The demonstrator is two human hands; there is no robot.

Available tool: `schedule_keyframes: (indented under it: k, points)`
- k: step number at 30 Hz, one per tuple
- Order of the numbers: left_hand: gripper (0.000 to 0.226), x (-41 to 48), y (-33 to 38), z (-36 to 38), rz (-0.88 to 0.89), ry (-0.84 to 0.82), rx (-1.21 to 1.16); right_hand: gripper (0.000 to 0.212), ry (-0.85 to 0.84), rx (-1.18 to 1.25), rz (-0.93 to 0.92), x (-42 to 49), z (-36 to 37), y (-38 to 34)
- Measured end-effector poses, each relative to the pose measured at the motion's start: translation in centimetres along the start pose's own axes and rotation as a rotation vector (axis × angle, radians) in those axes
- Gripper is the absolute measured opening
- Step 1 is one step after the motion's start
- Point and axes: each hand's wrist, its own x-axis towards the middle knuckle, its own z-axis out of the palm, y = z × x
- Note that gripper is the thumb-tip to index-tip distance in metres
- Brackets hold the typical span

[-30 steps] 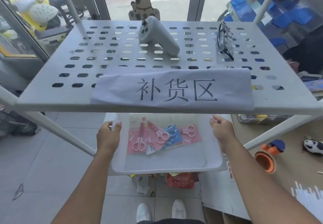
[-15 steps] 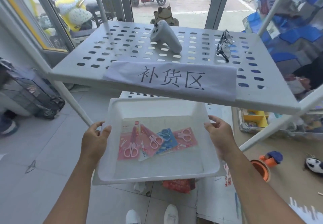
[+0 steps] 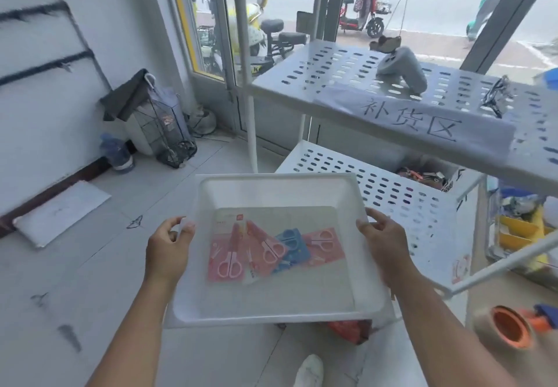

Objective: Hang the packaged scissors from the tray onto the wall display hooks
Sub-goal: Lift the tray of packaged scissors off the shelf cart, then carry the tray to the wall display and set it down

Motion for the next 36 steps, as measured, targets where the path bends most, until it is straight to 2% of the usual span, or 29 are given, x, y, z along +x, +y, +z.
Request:
schedule_keyframes:
  k: [16,24,36]
  points:
    - [0.04,-13.3,-12.7,-30.6,-0.2,0.563,-0.042,0.03,-0.554,-0.13,-0.16,-16.8,24.5,0.4]
    - [0.04,-16.2,-17.3,-40.1,-0.347,0.855,-0.053,0.027,-0.88,-0.198,-0.196,-21.9,38.6,-0.7]
    - [0.043,-13.3,-20.0,-51.8,-0.512,1.247,-0.055,0.027,-1.274,-0.321,-0.381,-29.5,62.9,-5.4]
